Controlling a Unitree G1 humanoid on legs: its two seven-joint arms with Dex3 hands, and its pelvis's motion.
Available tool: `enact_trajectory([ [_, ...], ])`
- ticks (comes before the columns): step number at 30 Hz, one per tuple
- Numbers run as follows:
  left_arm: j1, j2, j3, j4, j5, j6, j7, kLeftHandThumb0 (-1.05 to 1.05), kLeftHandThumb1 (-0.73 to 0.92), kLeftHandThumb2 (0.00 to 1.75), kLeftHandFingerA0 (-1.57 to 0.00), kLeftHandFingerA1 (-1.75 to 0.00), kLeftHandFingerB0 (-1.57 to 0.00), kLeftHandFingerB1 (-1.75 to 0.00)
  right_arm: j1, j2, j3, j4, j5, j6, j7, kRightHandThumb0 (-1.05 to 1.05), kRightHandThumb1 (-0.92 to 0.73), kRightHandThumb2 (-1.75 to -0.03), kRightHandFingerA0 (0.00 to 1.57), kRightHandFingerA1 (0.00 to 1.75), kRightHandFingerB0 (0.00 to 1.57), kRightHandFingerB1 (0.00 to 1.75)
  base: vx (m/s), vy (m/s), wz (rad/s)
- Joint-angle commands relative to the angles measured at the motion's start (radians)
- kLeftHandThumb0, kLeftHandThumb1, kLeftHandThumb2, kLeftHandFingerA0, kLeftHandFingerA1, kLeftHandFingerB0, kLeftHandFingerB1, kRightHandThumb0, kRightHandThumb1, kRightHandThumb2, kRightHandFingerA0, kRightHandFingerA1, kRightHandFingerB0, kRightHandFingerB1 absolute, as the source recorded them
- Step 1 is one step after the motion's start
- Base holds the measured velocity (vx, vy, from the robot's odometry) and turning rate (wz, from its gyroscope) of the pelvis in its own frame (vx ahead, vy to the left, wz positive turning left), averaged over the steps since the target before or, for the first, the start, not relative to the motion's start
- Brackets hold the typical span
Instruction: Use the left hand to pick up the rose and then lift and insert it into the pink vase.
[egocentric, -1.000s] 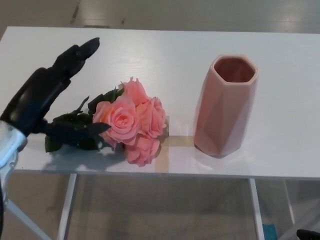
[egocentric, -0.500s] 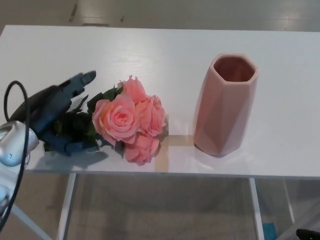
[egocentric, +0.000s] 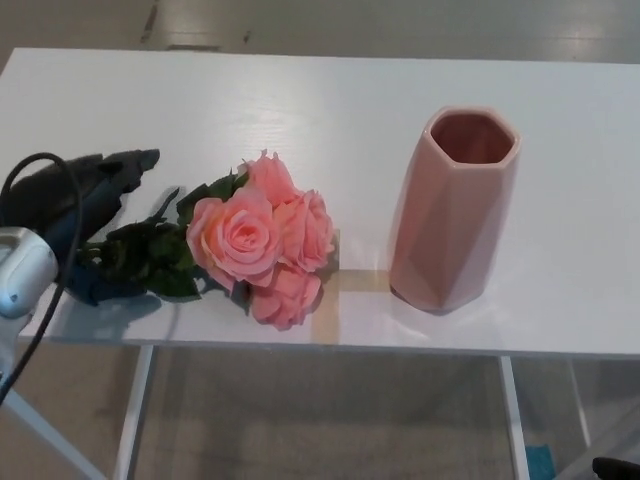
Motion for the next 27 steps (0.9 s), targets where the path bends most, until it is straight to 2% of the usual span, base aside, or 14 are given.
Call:
enact_trajectory([
  [1,-0.014,-0.015,-0.012,0.014,0.065,-0.016,0.027,-0.50,0.34,0.70,0.00,-0.10,0.00,-0.16,0.007,-0.009,-0.001,0.007,0.012,-0.002,0.004,-0.18,-0.61,-0.57,0.64,0.51,0.54,0.46,0.00,0.000,0.00],
  [2,-0.033,-0.035,-0.021,0.040,0.068,-0.016,0.030,-0.48,0.36,0.60,0.00,-0.07,0.00,-0.17,0.007,-0.010,0.002,0.008,0.008,-0.004,0.004,-0.18,-0.60,-0.57,0.64,0.51,0.54,0.46,0.00,0.000,0.00],
  [12,-0.097,-0.092,-0.051,0.167,0.100,-0.031,0.046,-0.47,0.37,0.59,0.00,-0.06,0.00,-0.16,0.005,-0.010,-0.003,0.001,0.018,-0.003,0.017,-0.18,-0.61,-0.57,0.64,0.51,0.54,0.46,0.00,0.000,0.00],
  [27,-0.114,-0.140,-0.081,0.221,0.132,-0.002,0.027,-0.52,0.36,0.63,0.00,-0.08,0.00,-0.14,-0.006,-0.009,-0.017,0.002,0.029,0.000,0.021,-0.19,-0.60,-0.57,0.63,0.51,0.53,0.46,0.00,0.000,0.00],
])
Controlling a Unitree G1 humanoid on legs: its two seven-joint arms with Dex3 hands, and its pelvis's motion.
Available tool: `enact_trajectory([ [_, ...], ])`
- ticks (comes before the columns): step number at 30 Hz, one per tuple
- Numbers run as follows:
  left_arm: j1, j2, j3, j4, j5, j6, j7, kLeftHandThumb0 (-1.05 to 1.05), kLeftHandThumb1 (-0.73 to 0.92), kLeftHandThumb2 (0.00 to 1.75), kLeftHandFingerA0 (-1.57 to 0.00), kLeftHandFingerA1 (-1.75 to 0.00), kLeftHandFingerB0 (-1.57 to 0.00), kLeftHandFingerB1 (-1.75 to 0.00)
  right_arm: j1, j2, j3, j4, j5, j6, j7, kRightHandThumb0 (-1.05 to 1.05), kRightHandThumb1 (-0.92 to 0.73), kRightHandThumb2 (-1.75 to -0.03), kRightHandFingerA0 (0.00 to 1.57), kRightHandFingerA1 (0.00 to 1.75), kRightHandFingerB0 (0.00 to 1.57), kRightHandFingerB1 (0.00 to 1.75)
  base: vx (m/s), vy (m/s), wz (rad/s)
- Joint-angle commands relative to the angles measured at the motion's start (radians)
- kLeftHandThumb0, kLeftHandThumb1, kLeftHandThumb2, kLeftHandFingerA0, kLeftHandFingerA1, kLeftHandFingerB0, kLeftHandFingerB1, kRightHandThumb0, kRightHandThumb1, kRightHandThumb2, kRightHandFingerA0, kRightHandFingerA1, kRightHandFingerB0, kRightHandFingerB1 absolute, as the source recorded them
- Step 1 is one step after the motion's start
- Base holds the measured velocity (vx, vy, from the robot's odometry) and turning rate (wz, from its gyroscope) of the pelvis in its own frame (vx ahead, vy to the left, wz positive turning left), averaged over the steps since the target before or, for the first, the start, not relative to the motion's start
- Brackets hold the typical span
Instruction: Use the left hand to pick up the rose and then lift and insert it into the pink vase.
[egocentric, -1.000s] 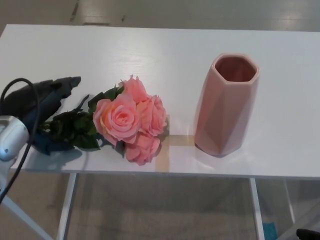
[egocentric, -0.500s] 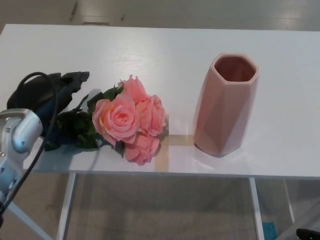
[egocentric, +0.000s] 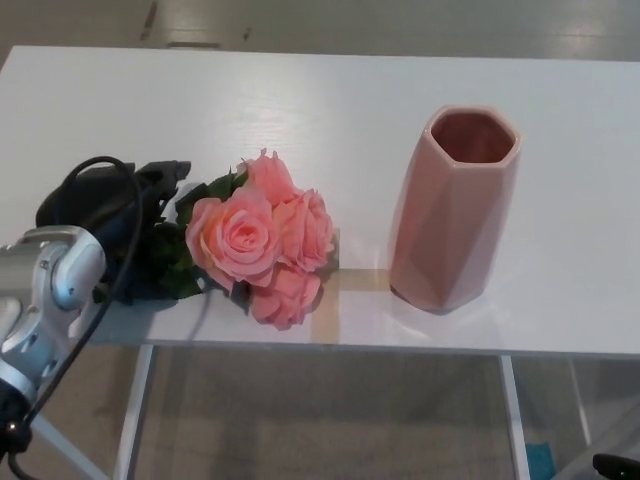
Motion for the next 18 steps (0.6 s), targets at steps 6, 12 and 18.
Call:
enact_trajectory([
  [6,-0.026,-0.034,-0.028,0.019,0.041,0.030,-0.038,-0.51,0.44,0.54,0.00,-0.11,0.00,-0.16,-0.008,-0.007,-0.011,0.006,0.023,0.006,0.008,-0.19,-0.60,-0.57,0.63,0.51,0.54,0.46,0.00,0.000,0.00],
  [12,-0.045,-0.058,-0.041,0.026,0.040,0.045,-0.055,-0.54,0.36,0.64,0.00,-0.09,0.00,-0.13,-0.015,-0.004,-0.012,0.007,0.024,0.010,0.006,-0.18,-0.60,-0.57,0.63,0.51,0.54,0.46,0.00,0.000,0.00],
  [18,-0.061,-0.075,-0.050,0.031,0.044,0.052,-0.062,-0.54,0.36,0.64,0.00,-0.10,0.00,-0.14,-0.021,-0.007,-0.011,0.006,0.022,0.011,0.006,-0.18,-0.60,-0.57,0.63,0.51,0.54,0.46,0.00,0.000,0.00],
])
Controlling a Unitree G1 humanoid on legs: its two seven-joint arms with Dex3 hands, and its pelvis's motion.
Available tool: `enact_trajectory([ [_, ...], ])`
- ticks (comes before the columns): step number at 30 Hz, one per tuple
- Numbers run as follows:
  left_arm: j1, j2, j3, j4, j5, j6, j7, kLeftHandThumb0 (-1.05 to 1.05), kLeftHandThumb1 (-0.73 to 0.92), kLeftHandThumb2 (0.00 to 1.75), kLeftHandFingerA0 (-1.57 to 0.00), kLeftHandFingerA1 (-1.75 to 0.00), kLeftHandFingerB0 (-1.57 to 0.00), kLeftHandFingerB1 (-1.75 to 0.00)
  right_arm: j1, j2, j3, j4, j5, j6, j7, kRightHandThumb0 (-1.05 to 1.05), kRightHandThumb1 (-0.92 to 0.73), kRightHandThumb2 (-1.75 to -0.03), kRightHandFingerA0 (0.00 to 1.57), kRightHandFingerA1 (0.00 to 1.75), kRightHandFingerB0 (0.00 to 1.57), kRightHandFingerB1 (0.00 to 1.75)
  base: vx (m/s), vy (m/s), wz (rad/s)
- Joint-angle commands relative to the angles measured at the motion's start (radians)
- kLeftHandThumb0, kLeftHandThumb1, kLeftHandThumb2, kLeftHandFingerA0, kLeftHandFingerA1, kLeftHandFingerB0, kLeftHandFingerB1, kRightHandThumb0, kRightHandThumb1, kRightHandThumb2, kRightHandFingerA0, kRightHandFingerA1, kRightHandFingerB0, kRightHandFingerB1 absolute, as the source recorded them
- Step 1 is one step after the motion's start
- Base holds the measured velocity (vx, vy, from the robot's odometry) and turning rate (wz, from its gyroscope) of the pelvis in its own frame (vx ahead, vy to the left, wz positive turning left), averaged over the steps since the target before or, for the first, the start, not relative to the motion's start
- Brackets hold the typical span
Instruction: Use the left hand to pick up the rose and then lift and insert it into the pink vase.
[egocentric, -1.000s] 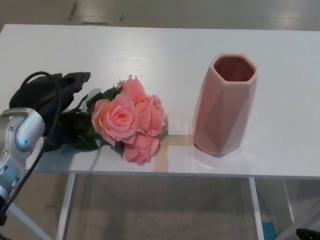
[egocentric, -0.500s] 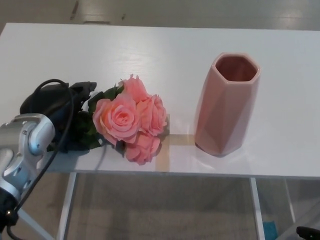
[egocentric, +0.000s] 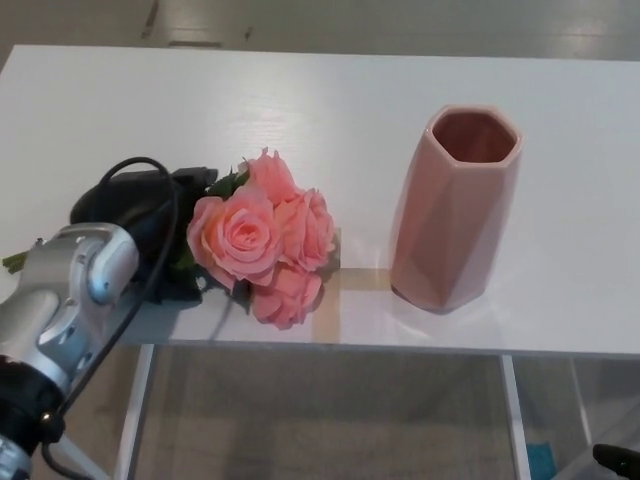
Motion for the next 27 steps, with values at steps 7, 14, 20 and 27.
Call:
enact_trajectory([
  [7,-0.006,-0.029,-0.023,-0.001,0.026,0.014,-0.011,-0.57,0.37,0.75,0.00,-0.15,0.00,-0.16,-0.001,-0.012,0.008,0.005,0.006,0.008,0.006,-0.18,-0.60,-0.57,0.63,0.51,0.54,0.46,0.00,0.000,0.00],
  [14,-0.031,-0.039,-0.042,0.045,0.034,-0.030,0.006,-0.21,0.74,0.63,-0.88,-1.34,-0.64,-0.43,-0.005,-0.007,0.002,0.007,0.015,0.009,0.005,-0.18,-0.60,-0.57,0.63,0.51,0.54,0.46,0.00,0.000,0.00],
  [20,-0.037,-0.041,-0.055,0.107,0.045,-0.066,0.061,-0.16,0.72,0.58,-0.58,-1.55,-0.77,-0.47,-0.009,-0.006,0.003,0.003,0.013,0.008,0.006,-0.18,-0.60,-0.57,0.62,0.51,0.54,0.46,0.00,0.000,0.00],
  [27,-0.023,-0.053,-0.002,0.112,-0.006,-0.112,0.102,-0.20,0.73,0.63,-0.65,-1.47,-0.85,-0.57,-0.007,-0.012,0.006,0.001,0.010,0.012,0.014,-0.19,-0.60,-0.57,0.60,0.50,0.53,0.46,0.00,0.000,0.00],
])
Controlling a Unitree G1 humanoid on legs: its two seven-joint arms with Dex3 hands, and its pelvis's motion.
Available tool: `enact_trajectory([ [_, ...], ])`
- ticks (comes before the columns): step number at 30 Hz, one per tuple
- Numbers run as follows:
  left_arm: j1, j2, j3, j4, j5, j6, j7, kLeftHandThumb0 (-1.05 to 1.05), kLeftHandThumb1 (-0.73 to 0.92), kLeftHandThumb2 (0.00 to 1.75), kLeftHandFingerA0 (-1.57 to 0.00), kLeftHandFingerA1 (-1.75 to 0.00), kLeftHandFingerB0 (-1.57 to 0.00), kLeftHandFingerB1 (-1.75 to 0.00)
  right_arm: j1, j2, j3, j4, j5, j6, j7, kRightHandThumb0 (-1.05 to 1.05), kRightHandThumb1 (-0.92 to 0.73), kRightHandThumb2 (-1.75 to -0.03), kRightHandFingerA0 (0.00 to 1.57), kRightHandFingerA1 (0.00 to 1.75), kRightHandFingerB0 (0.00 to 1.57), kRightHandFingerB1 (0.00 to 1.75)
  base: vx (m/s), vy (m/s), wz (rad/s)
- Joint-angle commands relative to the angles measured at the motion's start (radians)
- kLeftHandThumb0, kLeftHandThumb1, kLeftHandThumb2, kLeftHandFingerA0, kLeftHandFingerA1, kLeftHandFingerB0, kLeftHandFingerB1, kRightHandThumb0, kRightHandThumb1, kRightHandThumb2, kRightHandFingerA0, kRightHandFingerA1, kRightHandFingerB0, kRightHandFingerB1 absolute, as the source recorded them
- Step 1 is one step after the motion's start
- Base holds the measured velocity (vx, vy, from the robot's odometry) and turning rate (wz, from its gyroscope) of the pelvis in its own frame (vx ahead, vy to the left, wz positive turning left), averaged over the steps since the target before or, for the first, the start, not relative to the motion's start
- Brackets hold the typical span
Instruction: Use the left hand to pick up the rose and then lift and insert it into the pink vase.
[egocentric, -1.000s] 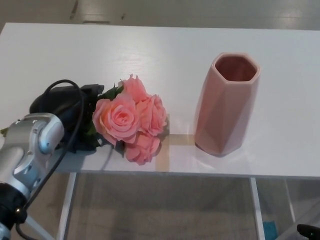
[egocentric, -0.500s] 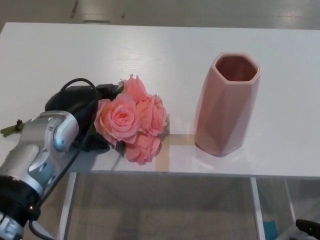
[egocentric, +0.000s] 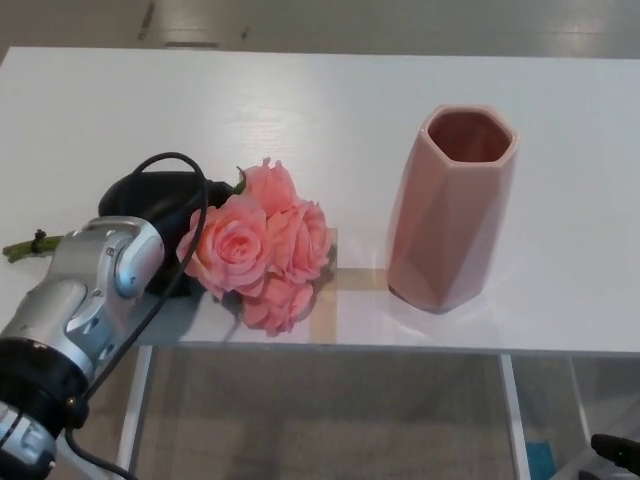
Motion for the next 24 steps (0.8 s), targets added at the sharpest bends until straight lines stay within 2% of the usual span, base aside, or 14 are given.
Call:
enact_trajectory([
  [1,0.028,-0.007,0.026,0.008,-0.023,-0.056,0.045,-0.20,0.73,0.63,-0.65,-1.47,-0.85,-0.57,0.005,-0.009,0.003,0.004,0.010,0.011,0.011,-0.19,-0.60,-0.57,0.60,0.50,0.53,0.46,0.00,0.000,0.00],
  [2,0.028,-0.005,0.032,-0.002,-0.025,-0.063,0.046,-0.29,0.67,0.70,-0.69,-1.38,-0.80,-0.58,0.007,-0.010,0.006,0.007,0.007,0.013,0.010,-0.19,-0.60,-0.57,0.60,0.50,0.53,0.46,0.00,0.000,0.00],
  [8,0.021,-0.004,0.057,-0.022,-0.028,-0.073,0.054,-0.28,0.67,0.68,-0.68,-1.40,-0.78,-0.55,0.007,-0.011,0.010,0.011,0.005,0.013,0.009,-0.19,-0.60,-0.57,0.60,0.50,0.53,0.46,0.00,0.000,0.00],
  [9,0.003,-0.001,0.073,-0.024,-0.034,-0.084,0.077,-0.18,0.71,0.62,-0.67,-1.47,-0.81,-0.52,0.008,-0.012,0.012,0.009,0.004,0.011,0.009,-0.19,-0.60,-0.57,0.60,0.50,0.54,0.46,0.00,0.000,0.00],
  [10,-0.005,0.000,0.080,-0.026,-0.036,-0.089,0.087,-0.18,0.71,0.62,-0.67,-1.47,-0.81,-0.52,0.009,-0.013,0.013,0.009,0.003,0.010,0.010,-0.19,-0.60,-0.57,0.60,0.50,0.54,0.46,0.00,0.000,0.00],
  [11,-0.024,-0.004,0.110,-0.037,-0.061,-0.088,0.090,-0.27,0.66,0.71,-0.71,-1.37,-0.81,-0.59,0.007,-0.013,0.014,0.009,0.004,0.012,0.010,-0.19,-0.60,-0.57,0.61,0.50,0.54,0.46,0.00,0.000,0.00],
  [12,-0.033,-0.006,0.125,-0.042,-0.070,-0.089,0.090,-0.27,0.66,0.71,-0.71,-1.37,-0.81,-0.59,0.006,-0.013,0.015,0.009,0.004,0.013,0.011,-0.19,-0.60,-0.57,0.61,0.50,0.54,0.46,0.00,0.000,0.00],
  [13,-0.041,-0.015,0.147,-0.049,-0.088,-0.089,0.090,-0.19,0.72,0.63,-0.68,-1.47,-0.85,-0.56,0.006,-0.015,0.017,0.009,0.002,0.013,0.011,-0.19,-0.60,-0.57,0.61,0.50,0.54,0.46,0.00,0.000,0.00],
  [17,-0.065,-0.046,0.215,-0.086,-0.148,-0.081,0.078,-0.19,0.73,0.63,-0.67,-1.46,-0.84,-0.53,0.006,-0.016,0.019,0.011,0.004,0.015,0.010,-0.19,-0.60,-0.57,0.61,0.50,0.54,0.46,0.00,0.000,0.00],
  [18,-0.080,-0.054,0.248,-0.102,-0.184,-0.089,0.069,-0.17,0.75,0.64,-0.69,-1.48,-0.80,-0.86,0.005,-0.016,0.019,0.012,0.005,0.016,0.011,-0.20,-0.60,-0.57,0.61,0.50,0.54,0.46,0.00,0.000,0.00],
  [19,-0.089,-0.061,0.270,-0.115,-0.202,-0.089,0.062,-0.17,0.77,0.62,-0.71,-1.47,-0.77,-0.96,0.005,-0.016,0.020,0.012,0.004,0.016,0.012,-0.20,-0.60,-0.57,0.61,0.50,0.54,0.46,0.00,0.000,0.00],
  [24,-0.091,-0.072,0.295,-0.129,-0.199,-0.085,0.048,-0.17,0.77,0.62,-0.71,-1.47,-0.77,-0.96,0.006,-0.017,0.022,0.011,0.004,0.016,0.011,-0.20,-0.60,-0.57,0.61,0.50,0.54,0.46,0.00,0.000,0.00],
])
